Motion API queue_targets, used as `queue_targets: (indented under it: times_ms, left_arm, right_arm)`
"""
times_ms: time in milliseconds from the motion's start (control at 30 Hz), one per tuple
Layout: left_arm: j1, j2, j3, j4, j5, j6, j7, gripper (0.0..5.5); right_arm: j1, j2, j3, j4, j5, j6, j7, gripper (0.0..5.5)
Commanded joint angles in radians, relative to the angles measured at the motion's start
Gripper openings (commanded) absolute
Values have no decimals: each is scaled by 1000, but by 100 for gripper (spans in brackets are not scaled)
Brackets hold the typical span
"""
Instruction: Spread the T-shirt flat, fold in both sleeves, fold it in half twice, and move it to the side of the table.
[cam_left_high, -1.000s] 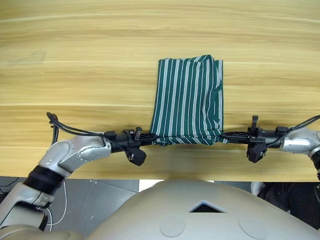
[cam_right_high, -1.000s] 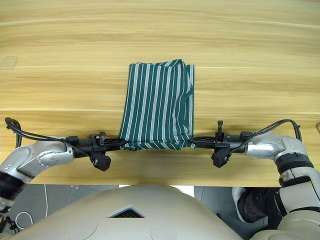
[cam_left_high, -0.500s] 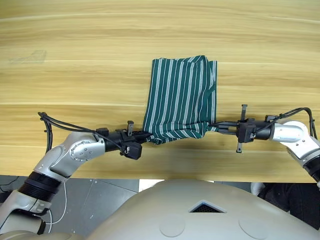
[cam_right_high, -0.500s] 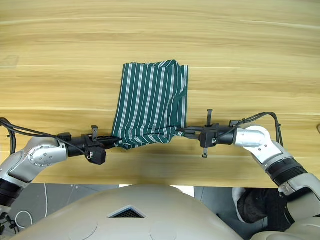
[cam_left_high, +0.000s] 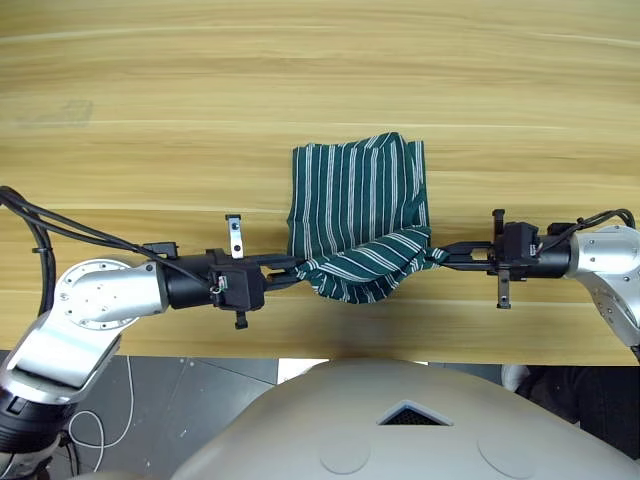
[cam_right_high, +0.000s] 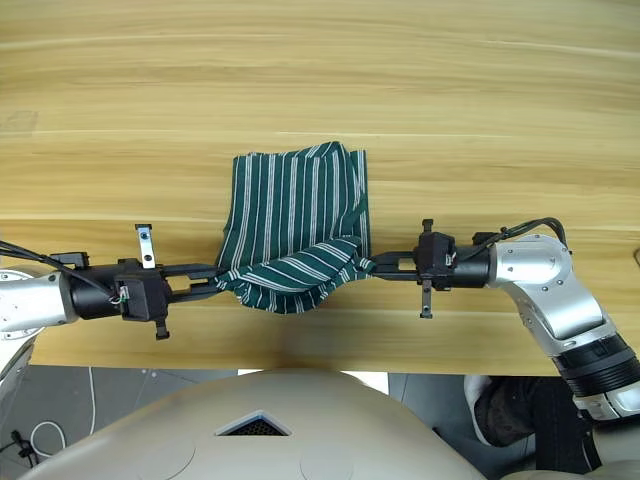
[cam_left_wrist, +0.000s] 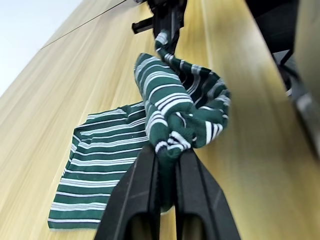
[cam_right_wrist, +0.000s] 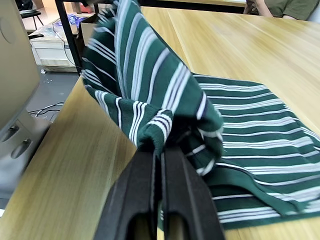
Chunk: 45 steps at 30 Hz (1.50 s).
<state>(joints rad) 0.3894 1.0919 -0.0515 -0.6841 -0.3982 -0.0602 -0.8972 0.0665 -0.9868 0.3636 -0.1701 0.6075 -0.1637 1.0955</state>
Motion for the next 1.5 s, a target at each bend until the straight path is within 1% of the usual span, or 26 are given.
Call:
queue_targets:
  times_ms: [33, 133, 267, 433, 500, 600, 700, 800, 867, 1000, 1133, 1233, 1500]
  left_arm:
    - [72, 23, 73, -65, -5, 44, -42, 23]
    - [140, 14, 95, -82, 20, 54, -74, 23]
    - [226, 6, 64, -90, 62, 52, -113, 23]
    - [320, 14, 113, -135, 21, 72, -172, 23]
    - [320, 6, 116, -133, 21, 74, -183, 23]
    - [266, -29, 100, -106, 34, 72, -171, 23]
    - [95, -107, 70, -38, 16, 97, -117, 23]
    - [-74, -187, 54, 51, -30, 159, -67, 23]
    - [-151, -224, 34, 108, -34, 197, -50, 23]
    - [-266, -284, -31, 241, 28, 227, -33, 23]
    - [-306, -317, -60, 325, 69, 210, -36, 23]
    - [-311, -307, -80, 405, 103, 195, -72, 23]
    - [-340, -351, -66, 589, 112, 165, -96, 23]
  right_arm:
    - [24, 23, -69, -49, 23, 60, 29, 0]
    - [43, 47, -130, -85, 68, 109, 36, 0]
    - [57, 89, -201, -131, 145, 185, 45, 0]
    - [91, 109, -271, -185, 201, 260, 63, 0]
    - [99, 127, -279, -190, 188, 269, 67, 0]
    - [91, 163, -270, -174, 149, 268, 71, 0]
    - [61, 214, -245, -142, 69, 241, 50, 0]
    - [-21, 285, -221, -57, -55, 210, -7, 0]
    - [-74, 324, -210, -2, -131, 194, -52, 0]
    - [-178, 393, -201, 96, -222, 183, -110, 0]
    - [-267, 451, -208, 202, -280, 163, -154, 0]
    - [-298, 492, -193, 267, -340, 153, -204, 0]
    - [-373, 601, -151, 492, -468, 138, -294, 0]
